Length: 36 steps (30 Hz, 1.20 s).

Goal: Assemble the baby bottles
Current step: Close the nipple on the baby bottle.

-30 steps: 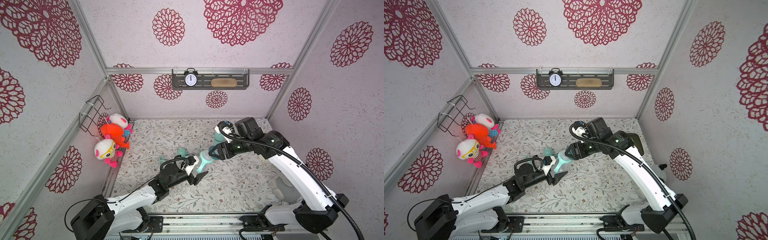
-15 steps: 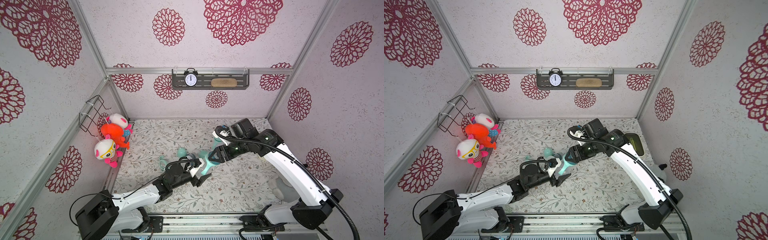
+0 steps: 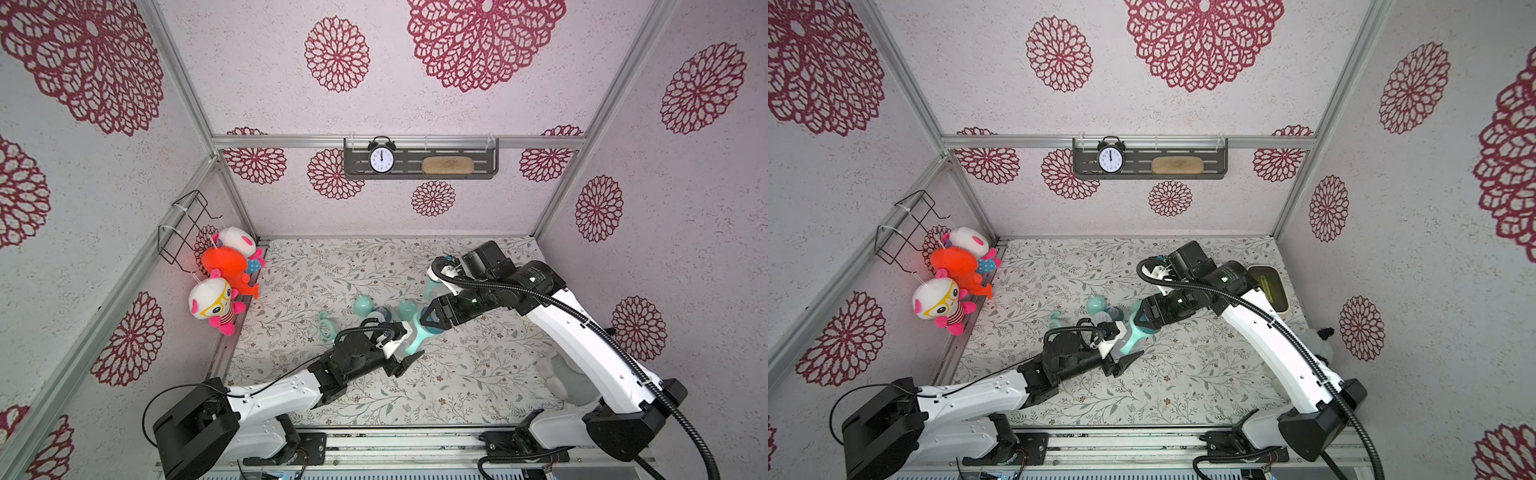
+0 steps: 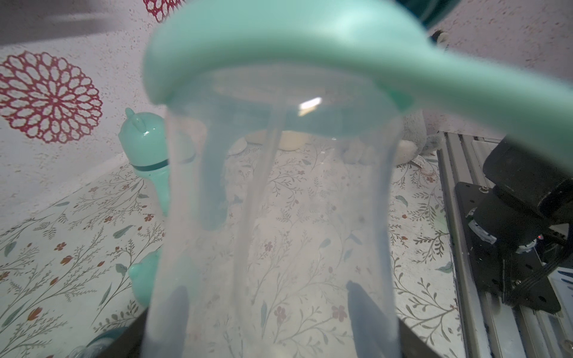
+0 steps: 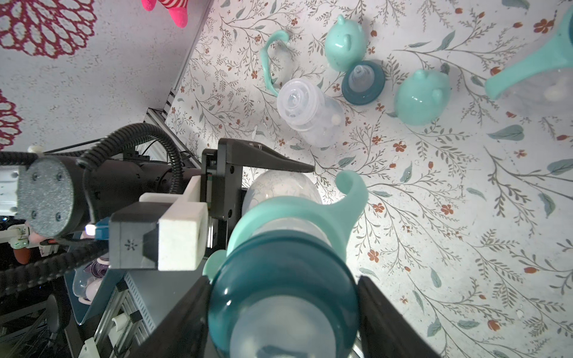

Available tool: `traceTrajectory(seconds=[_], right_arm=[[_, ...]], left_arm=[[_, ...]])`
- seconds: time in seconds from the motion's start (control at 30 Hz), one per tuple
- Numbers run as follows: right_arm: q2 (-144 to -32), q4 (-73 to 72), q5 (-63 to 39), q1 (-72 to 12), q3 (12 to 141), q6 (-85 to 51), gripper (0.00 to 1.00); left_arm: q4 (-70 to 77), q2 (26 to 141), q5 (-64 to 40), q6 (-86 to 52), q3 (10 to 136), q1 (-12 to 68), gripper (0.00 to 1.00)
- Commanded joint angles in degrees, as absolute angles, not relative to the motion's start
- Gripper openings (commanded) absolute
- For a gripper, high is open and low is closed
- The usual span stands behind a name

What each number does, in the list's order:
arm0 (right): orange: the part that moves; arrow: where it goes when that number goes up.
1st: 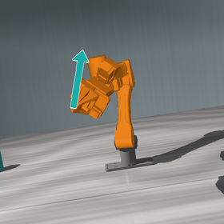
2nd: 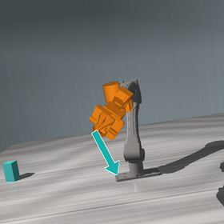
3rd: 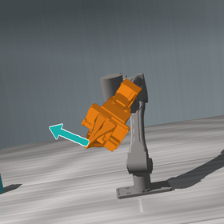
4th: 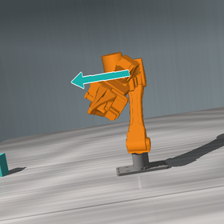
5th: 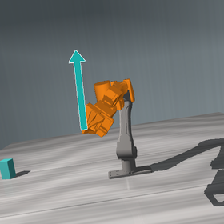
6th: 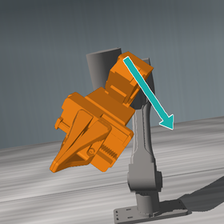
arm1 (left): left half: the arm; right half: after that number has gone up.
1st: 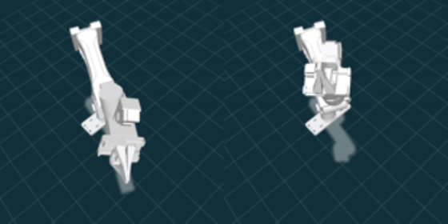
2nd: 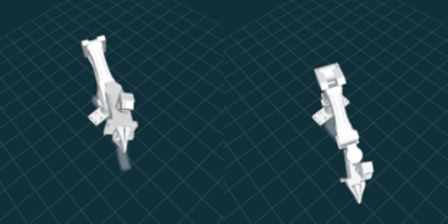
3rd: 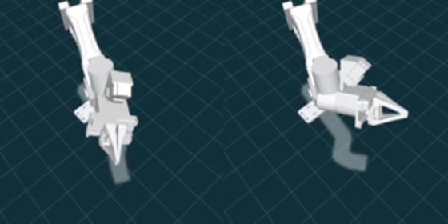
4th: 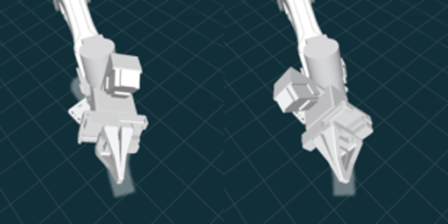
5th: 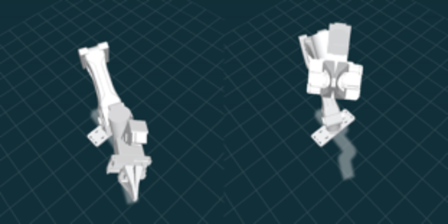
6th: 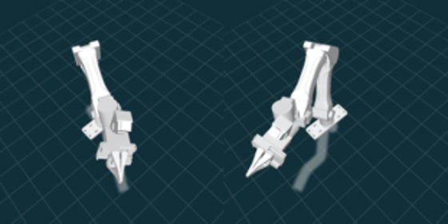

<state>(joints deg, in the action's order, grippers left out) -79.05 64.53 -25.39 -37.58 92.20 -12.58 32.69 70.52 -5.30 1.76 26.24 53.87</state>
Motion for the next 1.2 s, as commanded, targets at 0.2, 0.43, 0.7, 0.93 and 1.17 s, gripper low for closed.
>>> traceTrajectory(seconds=[0.2,0.43,0.7,0.93,1.17], right_arm=[[-79.0,66.1,-25.1,-37.4,92.8,-11.3,0.51],[-79.5,66.4,-27.0,-37.4,92.2,-11.4,0.50],[-78.5,66.6,-28.2,-37.8,90.2,-14.0,0.50],[-76.8,60.8,-29.1,-38.5,84.7,-25.7,0.48],[-75.3,56.8,-31.7,-38.7,83.3,-42.7,0.47]], left_arm=[[38.6,69.6,-3.7,3.9,26.0,56.1,0.00],[38.8,69.4,-1.7,4.6,25.6,57.0,0.00],[42.2,70.7,2.0,5.3,26.3,57.0,0.00],[46.7,74.5,9.5,7.8,27.7,59.5,0.00],[54.6,78.2,13.3,9.9,27.1,61.5,0.00]])
